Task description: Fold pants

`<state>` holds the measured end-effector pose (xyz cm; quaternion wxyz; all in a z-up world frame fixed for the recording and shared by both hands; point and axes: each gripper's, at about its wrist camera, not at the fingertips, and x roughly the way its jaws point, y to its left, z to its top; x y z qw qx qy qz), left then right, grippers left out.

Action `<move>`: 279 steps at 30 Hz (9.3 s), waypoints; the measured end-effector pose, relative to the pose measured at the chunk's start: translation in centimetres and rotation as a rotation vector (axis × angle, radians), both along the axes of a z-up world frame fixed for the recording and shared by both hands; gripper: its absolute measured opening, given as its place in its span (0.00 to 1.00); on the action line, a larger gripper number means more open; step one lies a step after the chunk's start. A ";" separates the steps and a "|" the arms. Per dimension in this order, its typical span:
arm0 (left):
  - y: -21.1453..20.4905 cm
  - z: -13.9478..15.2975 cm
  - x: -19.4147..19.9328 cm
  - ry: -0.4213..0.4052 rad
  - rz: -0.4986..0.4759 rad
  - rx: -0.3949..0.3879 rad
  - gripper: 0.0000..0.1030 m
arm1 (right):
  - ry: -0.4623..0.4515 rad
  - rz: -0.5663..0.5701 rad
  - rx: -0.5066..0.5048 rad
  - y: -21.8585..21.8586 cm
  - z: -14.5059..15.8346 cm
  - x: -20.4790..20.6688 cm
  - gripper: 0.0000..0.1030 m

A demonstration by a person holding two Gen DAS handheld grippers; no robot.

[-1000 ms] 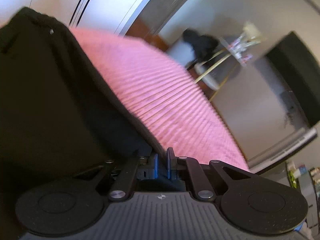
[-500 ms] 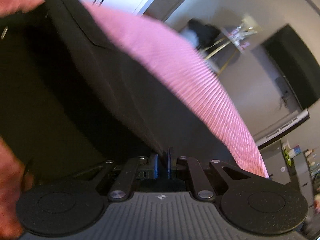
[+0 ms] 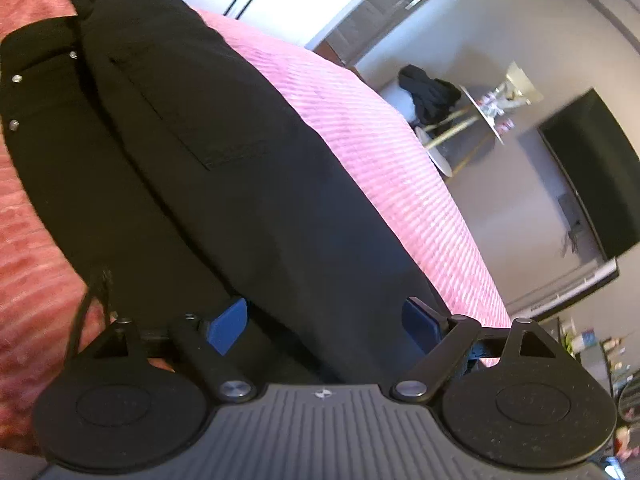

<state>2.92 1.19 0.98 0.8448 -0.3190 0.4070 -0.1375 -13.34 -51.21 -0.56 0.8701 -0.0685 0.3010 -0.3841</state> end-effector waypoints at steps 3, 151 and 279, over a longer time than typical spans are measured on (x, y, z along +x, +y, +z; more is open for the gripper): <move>1.2 0.3 1.2 -0.005 0.066 0.029 0.85 | 0.154 0.012 -0.187 0.0 -2.1 3.0 0.58; -18.6 -4.3 -1.7 -0.079 -0.516 0.482 0.96 | -0.705 -0.483 0.732 -11.9 -3.3 -15.9 0.45; -14.3 -2.3 -3.0 -0.228 -0.366 0.387 0.96 | -0.792 -0.473 0.987 -13.8 -3.4 -19.2 0.50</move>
